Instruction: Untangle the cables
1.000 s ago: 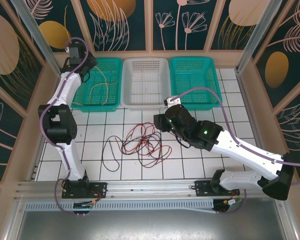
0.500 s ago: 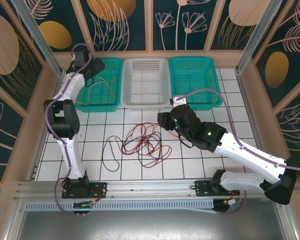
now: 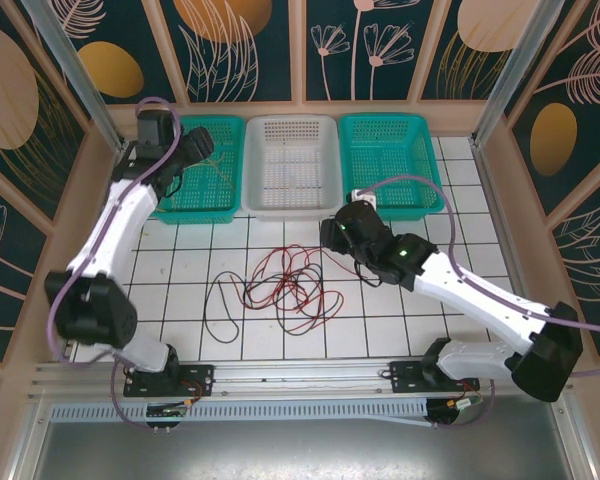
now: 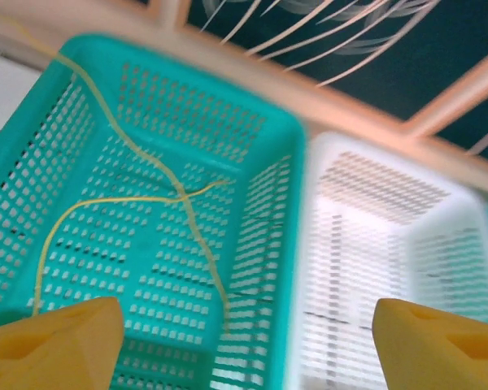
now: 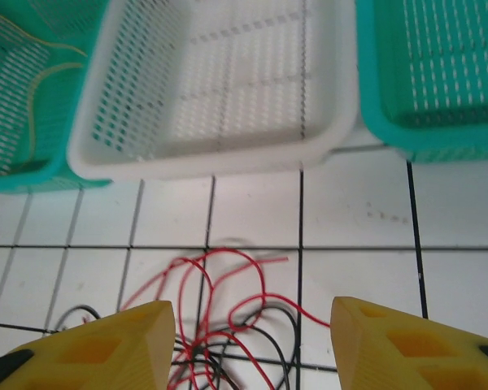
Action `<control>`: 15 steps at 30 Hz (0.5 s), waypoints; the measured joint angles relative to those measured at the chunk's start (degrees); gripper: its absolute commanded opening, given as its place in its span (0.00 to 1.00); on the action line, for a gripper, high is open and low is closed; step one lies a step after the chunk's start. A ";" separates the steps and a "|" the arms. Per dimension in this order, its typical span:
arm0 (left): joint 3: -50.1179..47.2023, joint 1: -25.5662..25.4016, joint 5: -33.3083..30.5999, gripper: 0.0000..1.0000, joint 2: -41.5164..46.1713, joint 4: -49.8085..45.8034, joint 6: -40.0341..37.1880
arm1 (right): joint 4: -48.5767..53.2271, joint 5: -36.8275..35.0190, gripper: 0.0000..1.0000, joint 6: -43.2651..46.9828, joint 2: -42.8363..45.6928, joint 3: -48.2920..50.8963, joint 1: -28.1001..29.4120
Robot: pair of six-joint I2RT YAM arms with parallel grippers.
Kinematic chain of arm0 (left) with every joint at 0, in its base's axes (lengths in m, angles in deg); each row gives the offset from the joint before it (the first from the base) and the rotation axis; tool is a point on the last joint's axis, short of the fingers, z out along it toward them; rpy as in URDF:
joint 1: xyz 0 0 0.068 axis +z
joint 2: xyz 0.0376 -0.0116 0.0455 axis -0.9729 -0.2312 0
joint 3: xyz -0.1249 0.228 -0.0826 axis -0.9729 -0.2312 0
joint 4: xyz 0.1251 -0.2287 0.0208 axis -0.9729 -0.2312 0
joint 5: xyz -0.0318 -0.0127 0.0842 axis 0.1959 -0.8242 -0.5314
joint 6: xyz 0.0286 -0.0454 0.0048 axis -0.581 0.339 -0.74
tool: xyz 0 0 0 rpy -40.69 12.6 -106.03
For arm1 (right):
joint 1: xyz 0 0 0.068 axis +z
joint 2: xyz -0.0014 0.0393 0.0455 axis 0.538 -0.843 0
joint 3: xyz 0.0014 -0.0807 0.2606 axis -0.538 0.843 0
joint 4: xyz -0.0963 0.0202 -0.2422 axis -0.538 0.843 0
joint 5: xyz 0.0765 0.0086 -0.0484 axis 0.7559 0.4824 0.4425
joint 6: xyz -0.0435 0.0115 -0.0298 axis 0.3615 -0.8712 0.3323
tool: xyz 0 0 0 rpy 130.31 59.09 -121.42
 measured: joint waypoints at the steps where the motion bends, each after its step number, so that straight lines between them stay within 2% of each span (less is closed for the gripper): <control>1: -2.05 -1.11 0.22 0.75 3.02 1.14 0.02 | -0.02 0.79 0.54 -0.87 -0.76 0.59 -0.20; 6: -17.75 -8.81 3.32 0.74 16.41 6.51 1.99 | -2.84 5.95 0.55 -5.75 -7.21 3.02 -1.01; 9: -29.09 -10.34 6.75 0.75 22.10 8.81 4.61 | -5.79 8.85 0.56 -9.01 -11.56 3.63 -1.09; 12: -36.39 -11.32 9.42 0.71 24.96 8.81 6.47 | -9.44 11.91 0.55 -12.59 -15.32 4.44 -1.09; 15: -39.39 -13.25 12.15 0.65 25.03 8.85 7.82 | -12.20 13.27 0.48 -15.10 -19.15 4.44 -1.09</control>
